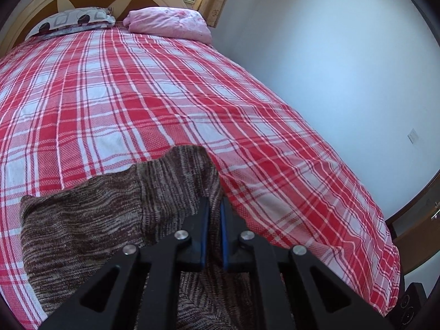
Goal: Fold small clothes
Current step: 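Lift the held edge with both tools and fold it over the sweater, then lower the fold onto the sweater and open both tools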
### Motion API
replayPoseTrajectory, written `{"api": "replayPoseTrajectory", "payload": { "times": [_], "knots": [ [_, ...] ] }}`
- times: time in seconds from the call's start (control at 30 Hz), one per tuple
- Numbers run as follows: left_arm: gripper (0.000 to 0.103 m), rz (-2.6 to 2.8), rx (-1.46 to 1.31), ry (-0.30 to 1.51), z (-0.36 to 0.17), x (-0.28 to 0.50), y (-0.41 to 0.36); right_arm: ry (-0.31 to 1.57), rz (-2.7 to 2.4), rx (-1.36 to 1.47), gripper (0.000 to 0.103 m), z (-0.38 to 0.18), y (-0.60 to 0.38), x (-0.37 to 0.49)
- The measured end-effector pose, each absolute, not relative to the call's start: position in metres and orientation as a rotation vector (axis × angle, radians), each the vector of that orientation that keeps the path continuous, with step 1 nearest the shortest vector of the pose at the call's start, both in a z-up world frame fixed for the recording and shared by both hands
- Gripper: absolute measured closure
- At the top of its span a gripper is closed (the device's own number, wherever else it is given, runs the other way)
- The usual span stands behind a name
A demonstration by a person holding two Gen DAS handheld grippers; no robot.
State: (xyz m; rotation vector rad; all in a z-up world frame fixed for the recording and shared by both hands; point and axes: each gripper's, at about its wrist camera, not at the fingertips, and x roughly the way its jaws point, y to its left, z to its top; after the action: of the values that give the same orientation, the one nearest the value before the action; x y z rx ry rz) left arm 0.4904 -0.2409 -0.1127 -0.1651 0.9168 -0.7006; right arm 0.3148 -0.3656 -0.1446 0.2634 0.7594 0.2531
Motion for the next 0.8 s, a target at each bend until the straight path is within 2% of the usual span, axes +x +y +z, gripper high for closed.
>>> {"api": "replayPoseTrajectory", "payload": {
  "times": [0.17,0.2,0.23,0.37,0.4,0.43,0.47,0.53,0.67,0.8],
  "knots": [
    [0.096,-0.696,-0.174,0.931,-0.121,0.492,-0.251,0.772,0.22,0.288,0.098,-0.145,-0.379,0.311],
    [0.096,-0.698,-0.177,0.936,-0.122,0.493,-0.252,0.777,0.21,0.294,0.103,-0.146,-0.382,0.31],
    [0.095,-0.7,-0.172,0.944,-0.125,0.493,-0.255,0.784,0.193,0.297,0.103,-0.149,-0.386,0.309],
    [0.088,-0.667,-0.132,0.97,-0.131,0.49,-0.26,0.807,0.17,0.359,0.103,-0.159,-0.404,0.311],
    [0.084,-0.667,-0.123,0.969,-0.127,0.487,-0.26,0.795,0.18,0.38,0.103,-0.159,-0.408,0.311],
    [0.07,-0.661,-0.093,0.965,-0.122,0.482,-0.26,0.778,0.196,0.398,0.103,-0.158,-0.411,0.311],
    [0.047,-0.638,-0.054,0.952,-0.115,0.476,-0.258,0.763,0.21,0.409,0.103,-0.157,-0.413,0.31],
    [0.026,-0.611,-0.018,0.868,-0.1,0.461,-0.245,0.748,0.209,0.399,0.102,-0.155,-0.414,0.311],
    [0.007,-0.58,0.033,0.761,-0.089,0.426,-0.2,0.722,0.234,0.386,0.102,-0.147,-0.409,0.312],
    [0.007,-0.481,0.082,0.743,-0.107,0.404,-0.157,0.714,0.275,0.359,0.102,-0.131,-0.398,0.328]
  ]
}}
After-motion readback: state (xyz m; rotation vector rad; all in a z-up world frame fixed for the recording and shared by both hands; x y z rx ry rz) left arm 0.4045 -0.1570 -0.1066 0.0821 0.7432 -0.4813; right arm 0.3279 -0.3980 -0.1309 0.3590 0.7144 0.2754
